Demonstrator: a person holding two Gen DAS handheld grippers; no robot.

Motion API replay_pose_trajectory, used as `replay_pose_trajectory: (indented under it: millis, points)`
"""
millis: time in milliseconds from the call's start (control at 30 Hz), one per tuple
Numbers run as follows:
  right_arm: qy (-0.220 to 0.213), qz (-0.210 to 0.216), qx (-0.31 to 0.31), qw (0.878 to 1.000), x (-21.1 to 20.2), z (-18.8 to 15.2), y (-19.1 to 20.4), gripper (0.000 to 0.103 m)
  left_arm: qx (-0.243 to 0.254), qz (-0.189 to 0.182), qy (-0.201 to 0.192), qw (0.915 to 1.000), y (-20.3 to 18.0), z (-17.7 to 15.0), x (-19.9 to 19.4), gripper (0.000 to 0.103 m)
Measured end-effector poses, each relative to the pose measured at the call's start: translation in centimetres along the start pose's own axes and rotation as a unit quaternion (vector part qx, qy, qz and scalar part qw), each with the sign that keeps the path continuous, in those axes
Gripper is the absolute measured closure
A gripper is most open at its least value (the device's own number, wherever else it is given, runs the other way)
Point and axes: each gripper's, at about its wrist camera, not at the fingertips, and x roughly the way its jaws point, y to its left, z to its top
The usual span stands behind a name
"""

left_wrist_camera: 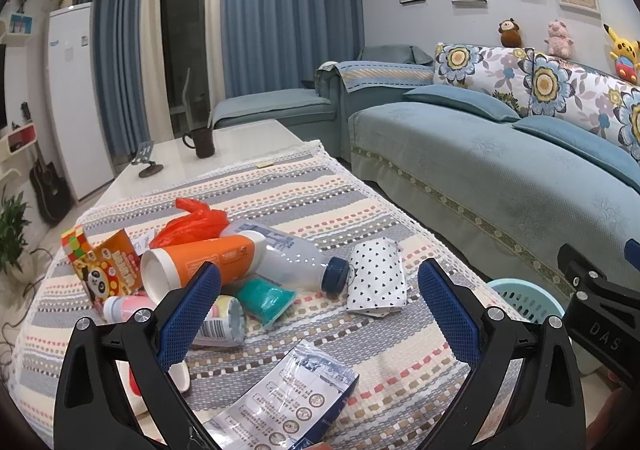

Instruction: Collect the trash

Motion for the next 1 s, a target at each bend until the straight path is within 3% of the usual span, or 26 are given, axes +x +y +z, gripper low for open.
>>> replay_pose_trajectory:
  millis: [733,867,1000]
  points:
    - [0.0,-0.004,0.009,1.0,-0.1,0.3,-0.6,0.008,0.001,0.0,0.0,1.0,0.1,0.2,-0.1,0.007]
    - [-0.005,-0.009,0.006,1.0,0.0,0.2,-0.6,0.008,-0.016,-0.003,-0.002,0.9999,2.6,1.4,-1.1,0.007]
    - [-0.015,-0.005,-0.005,1.0,-0.4,0.2,-0.2,0.011,-0.071,-0.006,-0.003,0.9975,8.6,2.9,-3.3,0.007]
